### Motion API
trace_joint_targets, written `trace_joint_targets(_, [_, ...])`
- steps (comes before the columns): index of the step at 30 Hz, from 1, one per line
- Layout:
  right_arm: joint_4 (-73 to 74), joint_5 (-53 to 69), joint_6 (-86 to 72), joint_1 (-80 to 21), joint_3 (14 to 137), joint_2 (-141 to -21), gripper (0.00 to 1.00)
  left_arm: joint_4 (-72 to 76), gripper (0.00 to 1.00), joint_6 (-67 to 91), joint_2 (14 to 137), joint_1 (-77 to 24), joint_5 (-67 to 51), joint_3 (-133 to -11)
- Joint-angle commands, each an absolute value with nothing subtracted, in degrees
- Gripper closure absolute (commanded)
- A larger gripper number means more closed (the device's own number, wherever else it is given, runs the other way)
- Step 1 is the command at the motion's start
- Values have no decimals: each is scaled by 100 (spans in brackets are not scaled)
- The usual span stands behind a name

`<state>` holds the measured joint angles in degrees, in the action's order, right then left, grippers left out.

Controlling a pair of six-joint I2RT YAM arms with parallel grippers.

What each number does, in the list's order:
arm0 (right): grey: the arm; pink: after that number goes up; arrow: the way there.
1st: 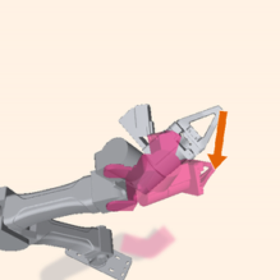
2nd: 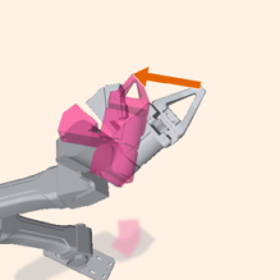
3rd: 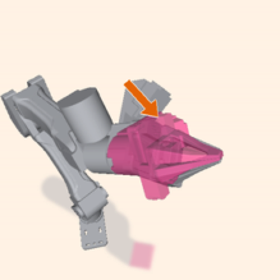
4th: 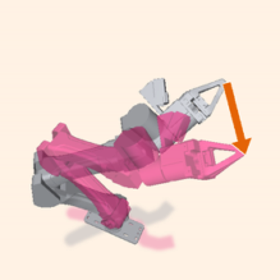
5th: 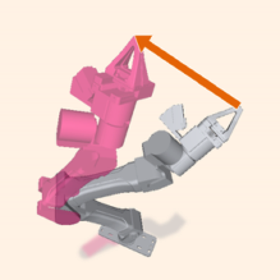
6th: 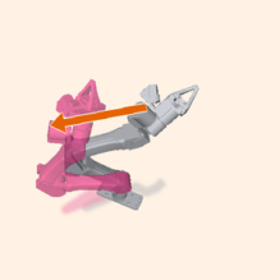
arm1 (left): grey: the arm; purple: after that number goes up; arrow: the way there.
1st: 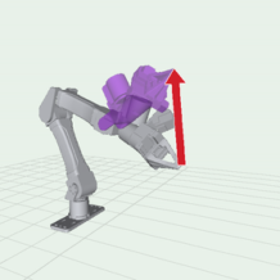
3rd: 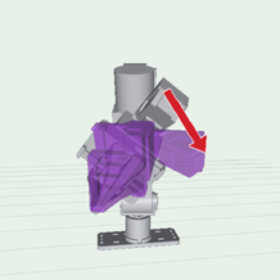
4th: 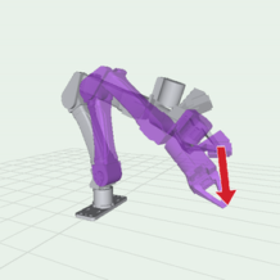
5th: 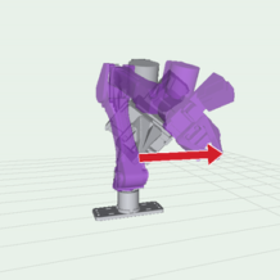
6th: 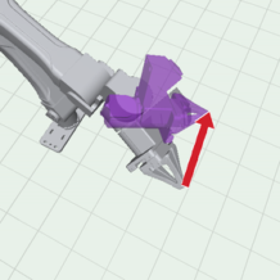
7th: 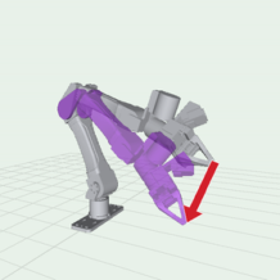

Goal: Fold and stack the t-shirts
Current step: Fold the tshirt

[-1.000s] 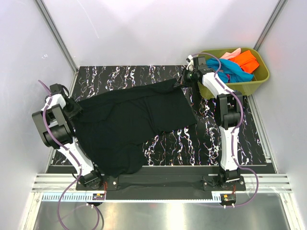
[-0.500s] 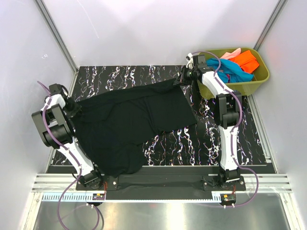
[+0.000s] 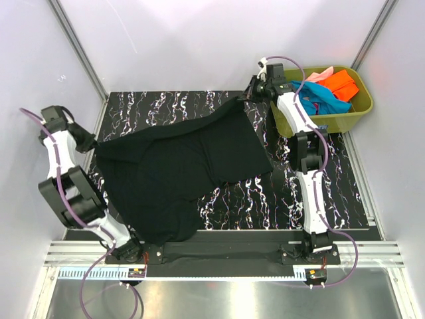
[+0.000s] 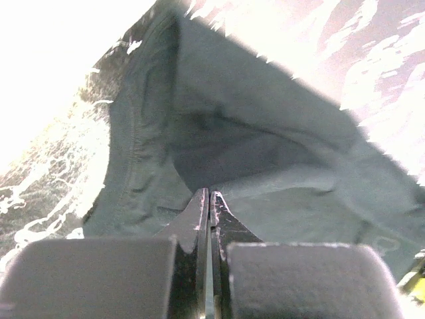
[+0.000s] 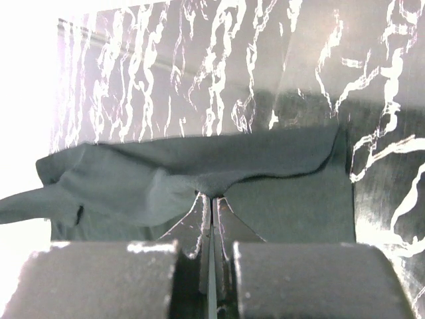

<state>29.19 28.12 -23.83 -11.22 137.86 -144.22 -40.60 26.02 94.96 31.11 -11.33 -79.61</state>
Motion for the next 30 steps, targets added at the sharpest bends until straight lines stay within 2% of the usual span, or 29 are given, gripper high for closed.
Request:
trace_joint_targets(1, [2804,2883,-2452,-1081,14510,-14660,100,-4192,100,2900,9027,3225,-1484,-8297])
trace_joint_targets(13, [2680,3252,-2795,-835,14863,-14845,100,-4649,100,3129,8693,3305,-1916,-8394])
trace_joint_targets(23, [3374,3516,-2365,-826,13080,-14019,100,-4904,100,2980,8639,3340,-1626,-7972])
trace_joint_targets(30, [3726,3156,-1943,-817,12805,-13904,100,-4860,100,2900,8534,3331,-1301,-7217])
